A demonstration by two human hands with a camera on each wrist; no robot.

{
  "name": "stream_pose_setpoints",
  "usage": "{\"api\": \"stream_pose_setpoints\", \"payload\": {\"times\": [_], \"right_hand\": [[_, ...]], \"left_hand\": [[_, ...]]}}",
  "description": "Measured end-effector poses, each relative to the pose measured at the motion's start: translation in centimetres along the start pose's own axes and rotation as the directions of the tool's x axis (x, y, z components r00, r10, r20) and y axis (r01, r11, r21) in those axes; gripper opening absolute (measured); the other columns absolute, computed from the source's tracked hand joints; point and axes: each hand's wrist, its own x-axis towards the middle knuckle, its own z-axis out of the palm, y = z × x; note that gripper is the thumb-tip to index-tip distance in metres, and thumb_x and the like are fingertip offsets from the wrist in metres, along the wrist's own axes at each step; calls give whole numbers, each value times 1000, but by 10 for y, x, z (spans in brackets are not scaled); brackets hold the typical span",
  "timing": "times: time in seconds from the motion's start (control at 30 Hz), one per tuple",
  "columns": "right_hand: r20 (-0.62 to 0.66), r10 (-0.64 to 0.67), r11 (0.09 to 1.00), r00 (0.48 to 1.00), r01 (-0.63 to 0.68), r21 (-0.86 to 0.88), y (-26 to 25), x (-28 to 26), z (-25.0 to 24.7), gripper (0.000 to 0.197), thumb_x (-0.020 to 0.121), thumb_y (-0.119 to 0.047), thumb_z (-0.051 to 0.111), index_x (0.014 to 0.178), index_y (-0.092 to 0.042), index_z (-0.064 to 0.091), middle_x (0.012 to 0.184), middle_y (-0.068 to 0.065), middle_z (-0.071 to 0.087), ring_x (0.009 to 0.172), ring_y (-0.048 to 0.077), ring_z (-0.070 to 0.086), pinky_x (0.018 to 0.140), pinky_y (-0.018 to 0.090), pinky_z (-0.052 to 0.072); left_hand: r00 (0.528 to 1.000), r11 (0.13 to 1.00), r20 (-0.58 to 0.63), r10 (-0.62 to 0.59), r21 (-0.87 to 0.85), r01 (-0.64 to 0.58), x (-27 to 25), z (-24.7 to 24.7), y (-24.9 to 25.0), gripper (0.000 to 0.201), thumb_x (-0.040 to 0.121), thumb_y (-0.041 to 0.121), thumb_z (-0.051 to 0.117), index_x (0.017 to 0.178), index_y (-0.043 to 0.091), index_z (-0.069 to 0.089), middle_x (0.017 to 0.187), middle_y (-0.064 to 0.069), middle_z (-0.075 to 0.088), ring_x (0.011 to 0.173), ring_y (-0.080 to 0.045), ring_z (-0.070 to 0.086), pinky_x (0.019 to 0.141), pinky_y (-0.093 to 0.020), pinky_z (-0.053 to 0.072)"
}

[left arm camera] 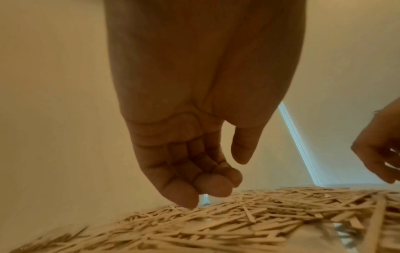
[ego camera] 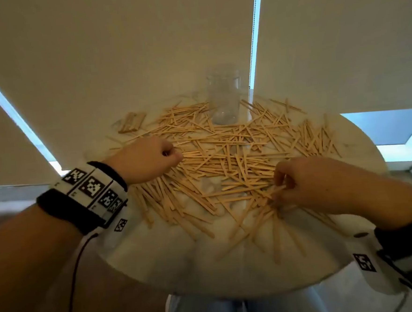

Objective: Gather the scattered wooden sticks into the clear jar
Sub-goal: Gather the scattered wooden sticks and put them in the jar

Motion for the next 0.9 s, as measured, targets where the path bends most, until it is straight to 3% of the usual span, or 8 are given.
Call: {"api": "stream_pose_setpoints", "payload": {"times": [0.17, 0.33, 0.43, 0.53, 0.6, 0.77, 0.83, 0.9], "right_hand": [[89, -15, 997, 996, 22, -76, -7, 2, -13, 36, 84, -61, 61, 106, -33, 59, 94, -11, 62, 85, 9, 58, 79, 33, 52], [217, 15, 971, 976, 37, -235, -14, 24, -18, 53, 82, -54, 68, 125, -26, 53, 113, -1, 60, 96, 19, 58, 82, 34, 51], [332, 93, 941, 939, 26, -337, -15, 36, -16, 77, 67, -58, 80, 130, -25, 51, 120, 0, 59, 98, 21, 59, 78, 35, 53], [312, 96, 924, 945, 32, -382, -20, 44, -12, 90, 68, -49, 84, 140, -18, 40, 126, 4, 56, 97, 20, 56, 75, 33, 51], [310, 96, 931, 946, 25, -365, -23, 48, -9, 98, 71, -43, 84, 147, -15, 28, 134, 9, 53, 106, 25, 56, 76, 34, 48], [169, -54, 944, 984, 106, -312, -19, 59, -4, 34, 84, -32, 68, 111, -13, 59, 103, 6, 63, 85, 21, 58, 63, 29, 48], [146, -86, 951, 986, 125, -282, -16, 63, -2, 26, 84, -29, 67, 105, -16, 60, 98, 4, 62, 82, 20, 57, 64, 29, 48], [134, -83, 962, 987, 115, -249, -13, 65, -3, 29, 82, -29, 69, 107, -19, 59, 98, 1, 61, 84, 20, 57, 70, 32, 51]], "left_hand": [[997, 1000, 72, 0, 22, -1, 3, 14, -5, 36, 101, 53, 51, 86, 25, 68, 77, 5, 72, 71, -16, 67, 72, -38, 54], [994, 998, 104, 23, 63, -29, 2, 19, -9, 31, 97, 53, 61, 76, 31, 63, 73, 11, 64, 66, -8, 57, 62, -30, 42], [983, 997, 177, 47, 50, -57, 1, 17, -11, 17, 87, 50, 76, 93, 35, 70, 88, 15, 66, 80, -5, 61, 66, -24, 43], [948, 991, 312, 61, 98, -96, 5, 17, -12, 53, 78, 49, 84, 126, 37, 64, 116, 13, 61, 107, -9, 59, 90, -31, 50], [933, 982, 357, 51, 151, -112, 10, 18, -7, 61, 79, 47, 84, 134, 38, 60, 125, 11, 58, 115, -12, 57, 98, -37, 49], [955, 962, 279, 100, 219, -164, 20, 22, 14, 37, 98, 25, 66, 134, 30, 62, 132, 6, 61, 113, -12, 59, 89, -26, 46], [943, 962, 316, 104, 209, -176, 22, 20, 14, 49, 96, 9, 58, 140, 31, 58, 140, 5, 57, 121, -13, 56, 94, -26, 46], [912, 956, 405, 62, 240, -171, 23, 16, 9, 66, 89, 10, 65, 146, 39, 50, 143, 7, 49, 129, -17, 52, 104, -35, 47]]}}
